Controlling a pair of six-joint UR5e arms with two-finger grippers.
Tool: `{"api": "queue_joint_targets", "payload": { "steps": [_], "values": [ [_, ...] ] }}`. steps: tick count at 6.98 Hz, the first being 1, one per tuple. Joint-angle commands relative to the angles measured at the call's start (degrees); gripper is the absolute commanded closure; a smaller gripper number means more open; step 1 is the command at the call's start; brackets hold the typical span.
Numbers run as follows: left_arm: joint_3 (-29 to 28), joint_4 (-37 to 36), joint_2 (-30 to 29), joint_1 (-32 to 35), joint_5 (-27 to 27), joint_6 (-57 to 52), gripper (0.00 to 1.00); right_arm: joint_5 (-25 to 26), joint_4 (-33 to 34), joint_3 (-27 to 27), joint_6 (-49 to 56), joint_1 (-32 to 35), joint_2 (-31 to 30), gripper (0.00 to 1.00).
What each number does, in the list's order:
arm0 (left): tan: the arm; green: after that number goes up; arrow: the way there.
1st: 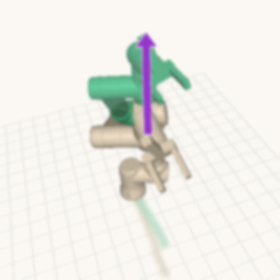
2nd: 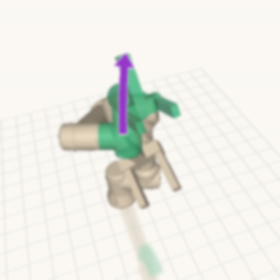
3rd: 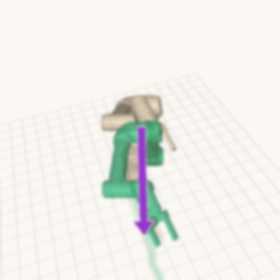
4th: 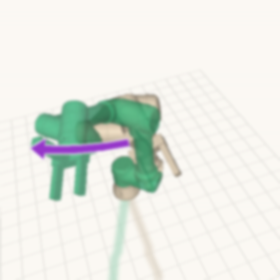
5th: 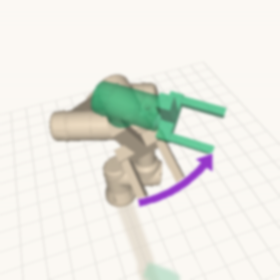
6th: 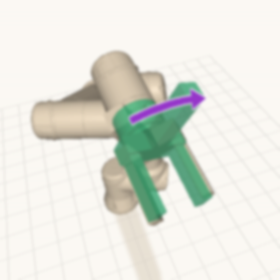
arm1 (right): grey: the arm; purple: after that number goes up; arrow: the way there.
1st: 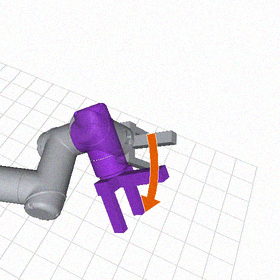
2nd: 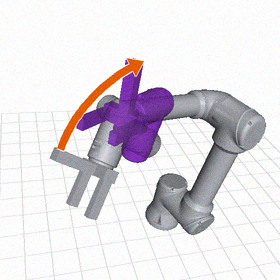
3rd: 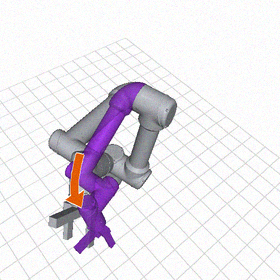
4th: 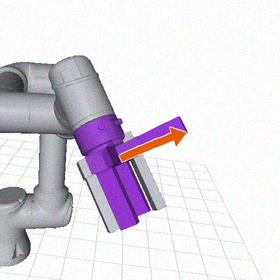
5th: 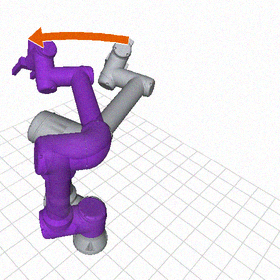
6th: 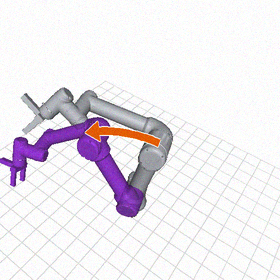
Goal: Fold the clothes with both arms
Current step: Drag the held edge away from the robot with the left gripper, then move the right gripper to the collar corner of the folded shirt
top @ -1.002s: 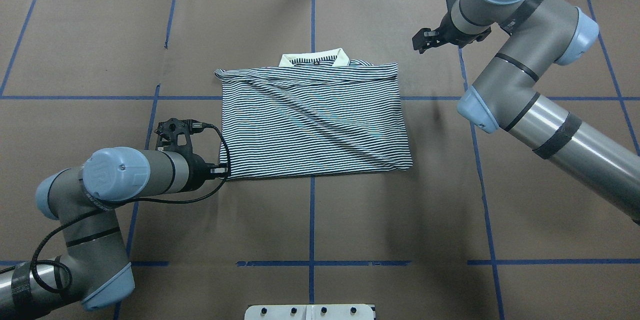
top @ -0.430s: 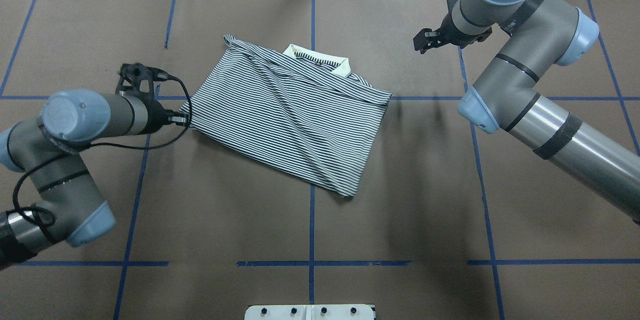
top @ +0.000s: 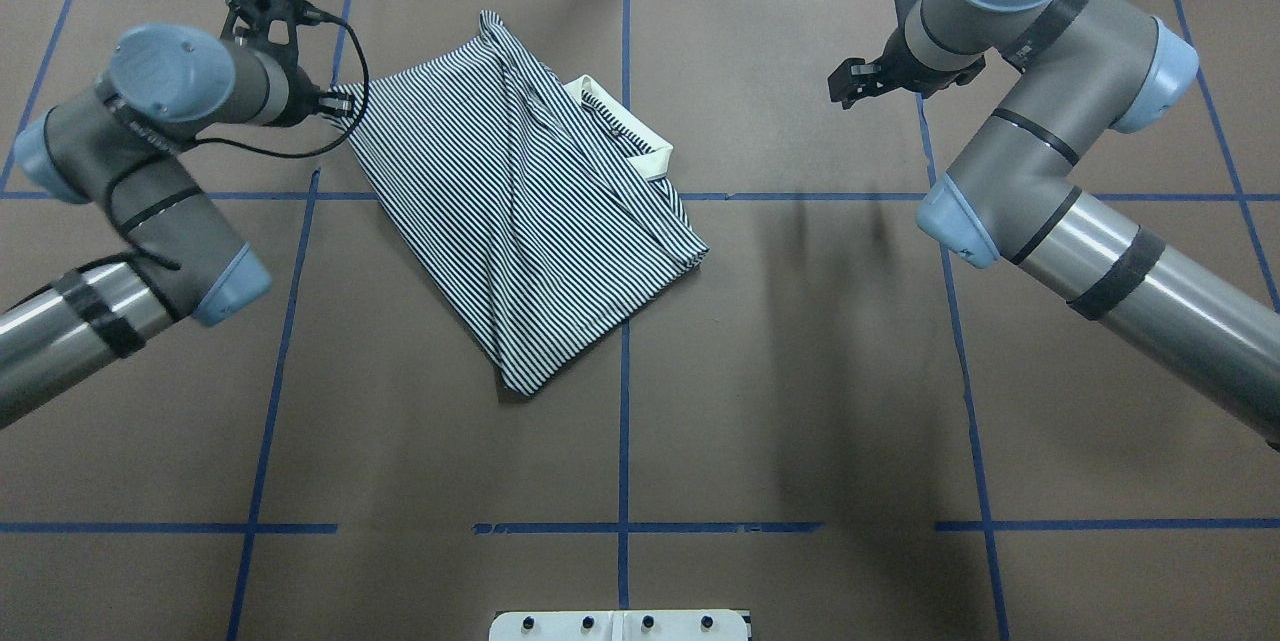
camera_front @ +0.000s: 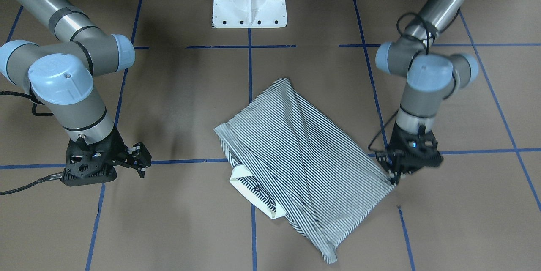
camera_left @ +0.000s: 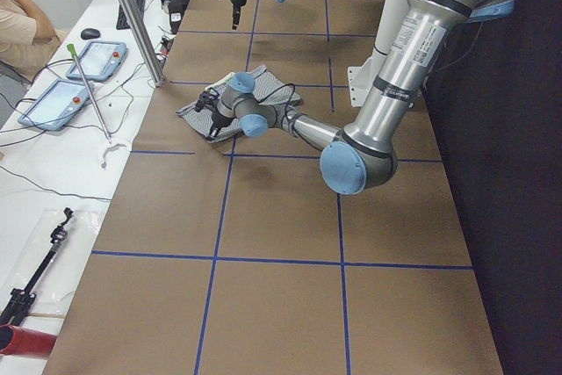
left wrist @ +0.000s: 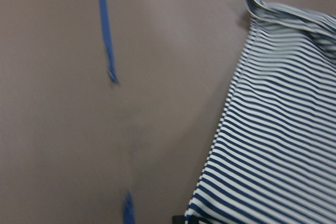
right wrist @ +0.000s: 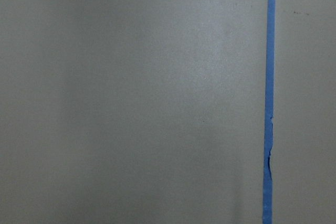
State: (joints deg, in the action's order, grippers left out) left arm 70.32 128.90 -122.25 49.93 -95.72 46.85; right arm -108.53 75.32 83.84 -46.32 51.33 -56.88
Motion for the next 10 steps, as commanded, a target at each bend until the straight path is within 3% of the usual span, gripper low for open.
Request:
{"api": "queue_joint_targets", "payload": {
  "steps": [1, 2, 3, 4, 5, 7, 8, 10],
  "values": [
    [-17.5, 7.0, -9.9, 2.8, 2.5, -0.6, 1.00, 0.1, 0.0, 0.1, 0.0, 0.0, -0.1, 0.00],
    [-17.1, 7.3, -9.2, 2.9, 2.6, -0.6, 1.00, 0.2, -0.1, 0.1, -0.1, 0.0, -0.1, 0.00],
    [-13.7, 8.3, -6.3, 2.7, 2.3, -2.4, 0.01, 0.2, 0.0, 0.1, -0.8, -0.3, 0.1, 0.00],
    [-8.6, 9.4, -3.5, 2.9, 1.6, -7.4, 0.00, 0.2, -0.2, -0.3, -5.7, -1.6, 1.1, 0.00],
    [-7.7, 9.7, -2.9, 3.0, -2.8, -8.1, 0.00, 1.7, -0.1, -1.3, -11.4, -3.7, 4.4, 0.00],
    [-7.3, 9.8, -2.8, 3.0, -3.5, -8.1, 0.00, 11.2, 0.0, -7.3, -29.8, -10.0, 13.1, 0.20],
    [-7.3, 9.8, -2.7, 3.0, -3.5, -8.1, 0.00, 15.1, -0.3, -12.3, -36.3, -12.7, 18.0, 0.24],
    [-7.3, 9.8, -2.7, 3.0, -3.5, -8.1, 0.00, 20.4, -14.4, -22.4, -43.8, -15.8, 20.8, 0.33]
  ]
}}
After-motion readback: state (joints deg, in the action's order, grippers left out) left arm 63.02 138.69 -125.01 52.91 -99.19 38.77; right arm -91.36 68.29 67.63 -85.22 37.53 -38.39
